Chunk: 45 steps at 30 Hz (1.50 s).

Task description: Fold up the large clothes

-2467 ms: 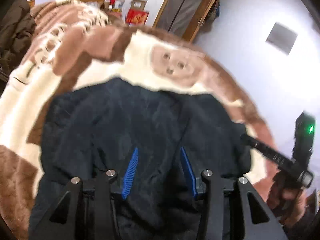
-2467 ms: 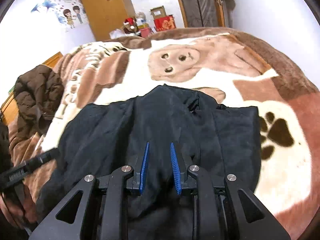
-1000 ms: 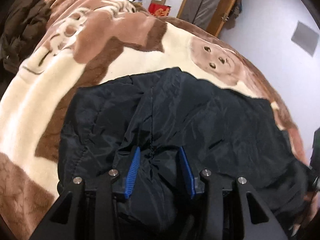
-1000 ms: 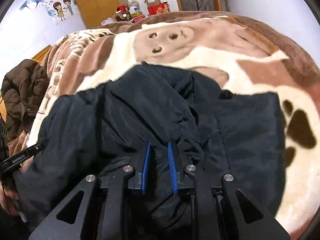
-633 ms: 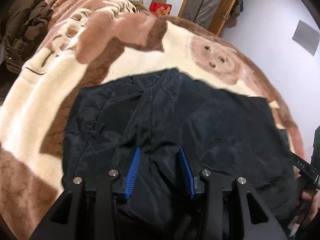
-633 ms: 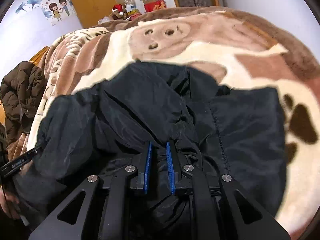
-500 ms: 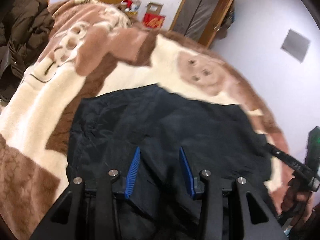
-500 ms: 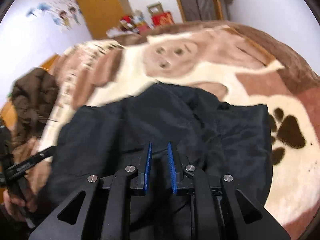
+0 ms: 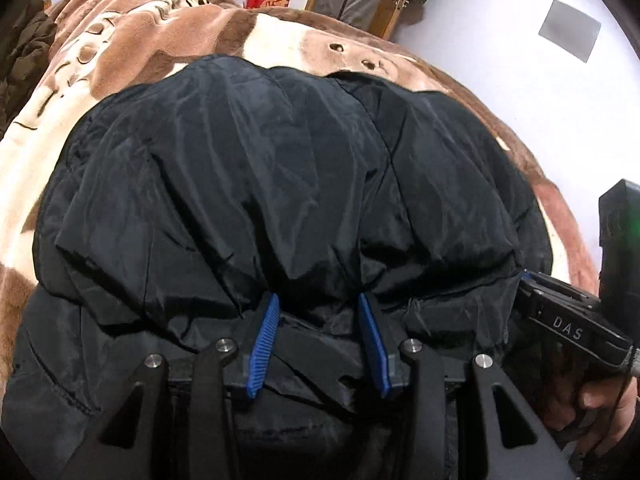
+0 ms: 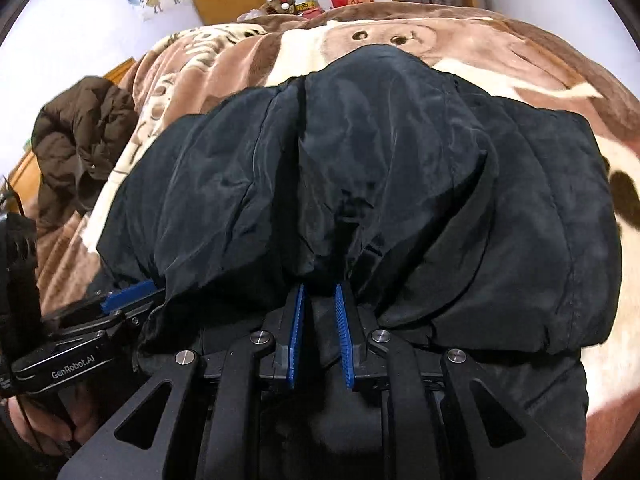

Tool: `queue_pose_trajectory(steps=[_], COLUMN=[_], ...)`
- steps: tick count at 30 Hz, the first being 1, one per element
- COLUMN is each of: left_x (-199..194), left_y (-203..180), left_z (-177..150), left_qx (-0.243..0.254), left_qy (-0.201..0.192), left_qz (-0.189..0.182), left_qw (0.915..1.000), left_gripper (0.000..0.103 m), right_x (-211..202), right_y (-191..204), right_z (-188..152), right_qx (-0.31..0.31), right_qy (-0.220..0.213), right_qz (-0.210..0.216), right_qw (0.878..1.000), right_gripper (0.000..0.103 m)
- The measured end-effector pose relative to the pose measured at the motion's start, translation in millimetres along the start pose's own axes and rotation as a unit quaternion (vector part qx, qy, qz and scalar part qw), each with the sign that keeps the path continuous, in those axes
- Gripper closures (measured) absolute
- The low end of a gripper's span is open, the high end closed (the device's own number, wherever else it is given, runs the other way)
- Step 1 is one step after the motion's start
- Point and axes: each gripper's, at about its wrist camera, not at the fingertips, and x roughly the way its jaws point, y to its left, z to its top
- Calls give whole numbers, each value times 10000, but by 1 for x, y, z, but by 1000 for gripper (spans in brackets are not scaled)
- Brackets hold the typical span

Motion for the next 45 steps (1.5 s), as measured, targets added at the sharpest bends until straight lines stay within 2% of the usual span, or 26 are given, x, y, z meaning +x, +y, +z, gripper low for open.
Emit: queue_pose_trajectory(steps=[2, 5, 10, 13, 17, 23, 29, 35, 39, 41, 45], left_x=[-4, -23, -84, -121, -163, -202, -215, -216, -215, -214, -209], left_y=[-3, -8, -17, -23, -28, -32, -38, -33, -22, -14, 8], left_z=[2, 4, -10, -23, -44, -72, -96, -109, -112, -113, -115], left_qx=[16, -10, 66, 80, 118, 132, 226, 319, 244, 201, 75], left_qy=[58, 30, -274, -485, -693, -820, -812, -729, -692, -685, -602], left_qz=[54, 112, 254, 402, 641, 768, 895, 1035, 1091, 1141, 1252], left_qw=[10000, 9999, 9993, 9980, 9955, 9936, 9924, 9914, 9913, 9909, 9903], left_gripper=[60, 60, 60, 60, 59, 58, 57, 56, 55, 51, 48], right_x=[-9, -42, -110, -150, -191, -238, -247, -245, -240, -236, -224], right_y=[1, 7, 12, 15, 20, 24, 18, 1, -14, -25, -54], right_z=[2, -2, -25, -46, -74, -110, -139, -153, -157, -159, -164], right_qx=[87, 46, 75, 62, 76, -41, 91, 316, 495, 619, 1035], right_qy=[31, -190, -620, -889, -1116, -1455, -1300, -1111, -995, -943, -701], right_qz=[0, -19, -52, -140, -275, -471, -550, -638, -623, -629, -588], right_qw=[10000, 9998, 9980, 9959, 9933, 9882, 9899, 9912, 9918, 9916, 9904], right_gripper=[87, 87, 86, 81, 65, 62, 57, 50, 50, 49, 47])
